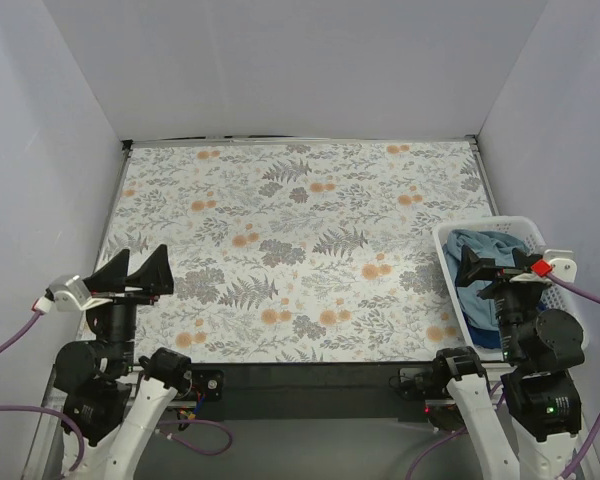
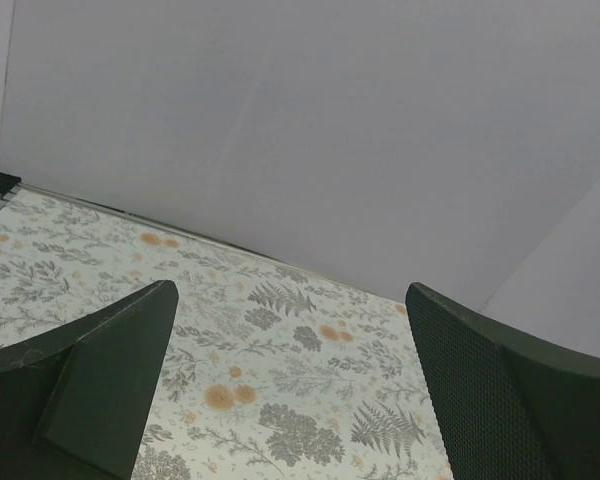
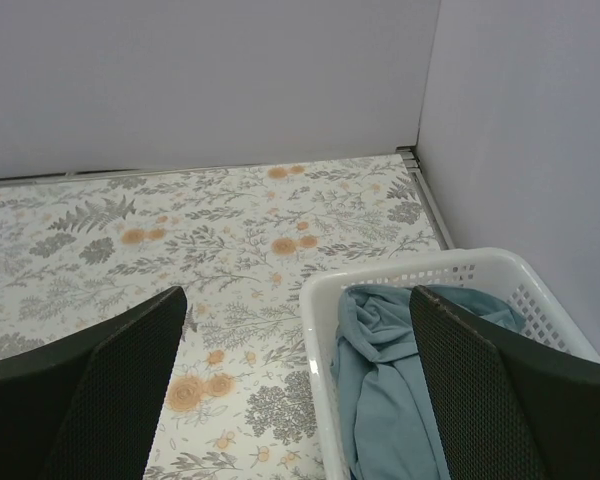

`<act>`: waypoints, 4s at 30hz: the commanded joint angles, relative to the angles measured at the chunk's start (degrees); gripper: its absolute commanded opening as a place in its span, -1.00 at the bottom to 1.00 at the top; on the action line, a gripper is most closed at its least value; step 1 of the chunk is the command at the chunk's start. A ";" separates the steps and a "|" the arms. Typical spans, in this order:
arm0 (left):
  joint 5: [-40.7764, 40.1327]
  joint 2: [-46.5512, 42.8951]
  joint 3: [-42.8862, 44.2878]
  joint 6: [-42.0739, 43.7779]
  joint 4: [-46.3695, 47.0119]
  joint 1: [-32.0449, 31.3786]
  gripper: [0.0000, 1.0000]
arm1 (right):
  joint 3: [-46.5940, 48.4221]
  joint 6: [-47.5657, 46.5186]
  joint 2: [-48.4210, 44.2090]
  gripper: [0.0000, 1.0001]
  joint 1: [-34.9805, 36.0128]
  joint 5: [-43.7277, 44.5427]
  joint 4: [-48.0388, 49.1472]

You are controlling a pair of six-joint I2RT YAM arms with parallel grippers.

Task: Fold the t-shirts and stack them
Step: Grab the tshirt from the pile, then move the tshirt to the center of the board

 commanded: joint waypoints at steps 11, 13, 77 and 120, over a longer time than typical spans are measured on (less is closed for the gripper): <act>2.74 10.42 -10.75 -5.12 4.82 -0.06 0.96 | -5.41 3.36 5.88 0.97 0.27 -8.58 9.42; 2.74 12.70 -12.33 -6.70 5.26 -0.06 0.96 | -5.24 6.34 10.70 0.97 0.35 -7.20 9.78; -0.34 15.53 -16.12 -6.18 4.47 -0.59 0.96 | 62.80 4.15 80.15 0.28 41.48 -4.55 -2.26; 0.45 16.14 -16.30 -5.92 4.73 -0.59 0.95 | -5.25 19.19 64.07 0.22 -19.07 -33.64 30.87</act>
